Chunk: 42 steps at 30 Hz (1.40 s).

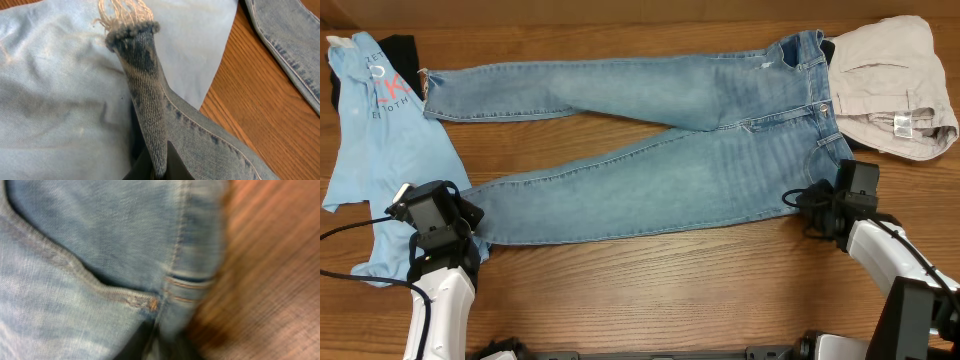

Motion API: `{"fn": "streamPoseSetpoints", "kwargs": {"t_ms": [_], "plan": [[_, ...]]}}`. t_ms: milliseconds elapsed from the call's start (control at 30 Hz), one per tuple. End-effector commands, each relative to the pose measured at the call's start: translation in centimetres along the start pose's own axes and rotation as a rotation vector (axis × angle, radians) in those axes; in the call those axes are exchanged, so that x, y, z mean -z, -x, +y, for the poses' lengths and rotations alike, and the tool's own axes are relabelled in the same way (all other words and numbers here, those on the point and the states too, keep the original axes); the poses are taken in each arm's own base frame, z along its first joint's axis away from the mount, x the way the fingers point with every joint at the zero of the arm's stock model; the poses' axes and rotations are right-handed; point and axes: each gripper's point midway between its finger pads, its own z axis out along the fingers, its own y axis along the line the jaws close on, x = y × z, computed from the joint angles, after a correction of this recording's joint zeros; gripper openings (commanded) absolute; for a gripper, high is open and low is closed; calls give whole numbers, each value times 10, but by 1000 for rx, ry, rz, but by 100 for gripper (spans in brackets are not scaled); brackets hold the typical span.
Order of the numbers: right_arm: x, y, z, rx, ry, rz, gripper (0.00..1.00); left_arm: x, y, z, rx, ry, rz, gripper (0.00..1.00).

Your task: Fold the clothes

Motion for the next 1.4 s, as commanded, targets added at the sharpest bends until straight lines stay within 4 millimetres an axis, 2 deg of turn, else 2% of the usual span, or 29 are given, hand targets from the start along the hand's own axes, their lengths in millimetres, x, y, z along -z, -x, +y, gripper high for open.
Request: {"fn": "streamPoseSetpoints", "kwargs": {"t_ms": [0,67,133,200,233,267,367,400,500,567,700,767,833,933,967,1000,1033,1100,1200,1300,1367], "plan": [[19,22,-2,-62,13,-26,4,11,26,-6,-13,1,-66,4],[48,42,-1,-99,26,-60,4,28,46,-15,-44,-9,-85,4],[90,56,3,-121,47,-108,4,60,73,-22,-73,5,-100,4],[118,54,5,-119,60,-126,4,84,89,-20,-77,39,-114,4],[139,48,3,-119,63,-131,4,108,103,-13,-77,81,-131,4],[153,43,0,-120,60,-135,4,123,109,-9,-77,104,-145,4],[187,38,-5,-120,57,-178,4,152,118,3,-71,138,-181,4],[196,38,-5,-119,59,-191,4,158,118,4,-67,132,-190,4],[242,44,-3,-115,72,-271,4,178,119,11,-64,120,-230,4],[262,46,0,-106,84,-293,4,189,119,16,-58,119,-254,4],[248,50,1,-54,47,-254,4,184,115,15,-59,118,-229,4],[229,56,5,-21,20,-208,4,171,111,11,-72,127,-187,4],[204,64,17,25,30,-148,4,149,108,6,-85,154,-135,4],[165,80,41,51,91,-88,4,112,109,-5,-101,178,-89,4],[153,89,53,58,132,-92,4,94,111,-13,-95,173,-84,4],[147,95,60,72,155,-100,4,81,114,-20,-93,162,-84,4],[139,106,77,114,202,-134,4,59,120,-33,-85,137,-99,4],[131,113,96,167,240,-170,4,31,121,-51,-79,84,-96,4],[114,108,119,223,265,-167,4,0,122,-74,-70,2,-95,4],[88,98,149,290,290,-170,4,-21,144,-100,-153,-76,-201,4],[77,96,166,319,315,-193,4,-29,150,-106,-176,-88,-240,4]]}}
